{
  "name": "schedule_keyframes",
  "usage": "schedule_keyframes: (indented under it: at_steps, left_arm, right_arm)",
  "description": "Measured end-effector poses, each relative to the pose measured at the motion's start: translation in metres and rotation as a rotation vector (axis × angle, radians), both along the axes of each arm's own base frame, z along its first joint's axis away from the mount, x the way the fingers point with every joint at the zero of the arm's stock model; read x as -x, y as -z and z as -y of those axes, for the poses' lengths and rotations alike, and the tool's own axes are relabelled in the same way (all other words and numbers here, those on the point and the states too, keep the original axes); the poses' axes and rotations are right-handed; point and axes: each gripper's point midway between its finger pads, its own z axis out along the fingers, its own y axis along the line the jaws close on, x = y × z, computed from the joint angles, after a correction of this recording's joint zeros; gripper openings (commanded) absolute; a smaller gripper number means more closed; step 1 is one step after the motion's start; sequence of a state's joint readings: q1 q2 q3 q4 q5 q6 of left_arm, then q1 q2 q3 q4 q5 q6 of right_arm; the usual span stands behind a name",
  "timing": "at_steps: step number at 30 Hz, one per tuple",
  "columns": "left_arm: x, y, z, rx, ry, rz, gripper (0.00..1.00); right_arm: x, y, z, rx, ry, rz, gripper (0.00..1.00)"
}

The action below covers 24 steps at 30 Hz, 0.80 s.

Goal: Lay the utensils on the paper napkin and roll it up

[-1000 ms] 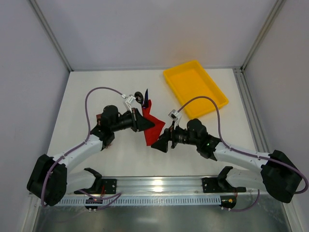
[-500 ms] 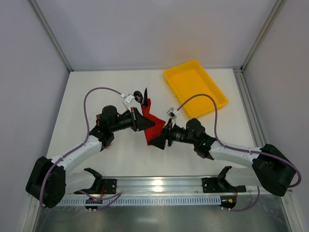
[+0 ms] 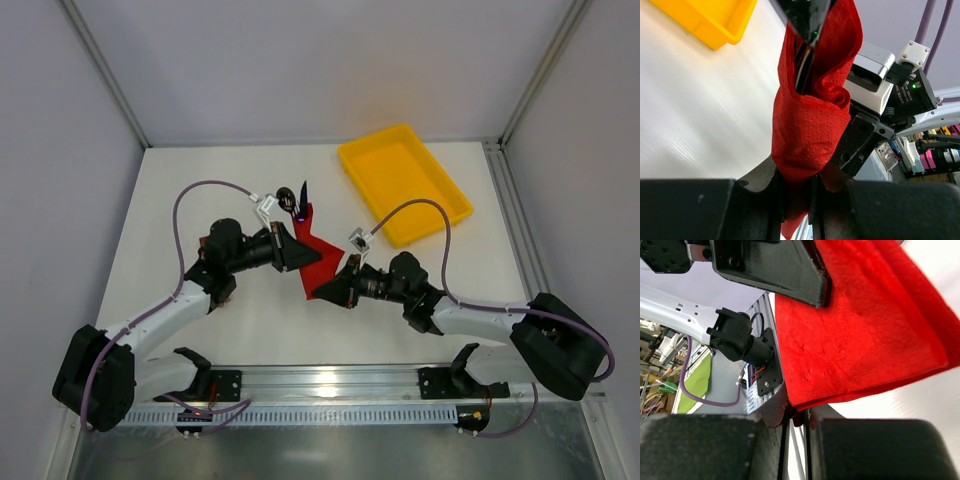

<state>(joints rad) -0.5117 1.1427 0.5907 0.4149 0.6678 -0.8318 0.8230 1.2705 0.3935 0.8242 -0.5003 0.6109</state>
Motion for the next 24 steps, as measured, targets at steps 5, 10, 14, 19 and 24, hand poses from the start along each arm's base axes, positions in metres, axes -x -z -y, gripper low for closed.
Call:
schedule_keyframes:
  at_steps: [5,10,14,19,24]
  left_arm:
    - [0.002,-0.001,0.001,0.002,0.015,0.002,0.0]
    - [0.002,-0.004,0.002,0.004,0.018,0.004,0.0]
    - [-0.001,-0.006,0.003,-0.014,0.017,-0.002,0.0]
    - [-0.004,-0.003,0.002,-0.046,0.011,0.005,0.0]
    - [-0.004,0.007,-0.001,-0.08,0.002,-0.012,0.0]
  right_arm:
    - [0.001,0.0,0.0,-0.006,0.0,-0.015,0.04]
    - [0.001,-0.002,0.001,-0.011,0.003,-0.016,0.36]
    - [0.003,0.007,0.012,0.068,0.037,-0.04,0.39]
    - [0.004,-0.005,0.04,0.155,0.139,-0.035,0.4]
    - [-0.004,-0.039,0.052,0.165,0.224,-0.02,0.4]
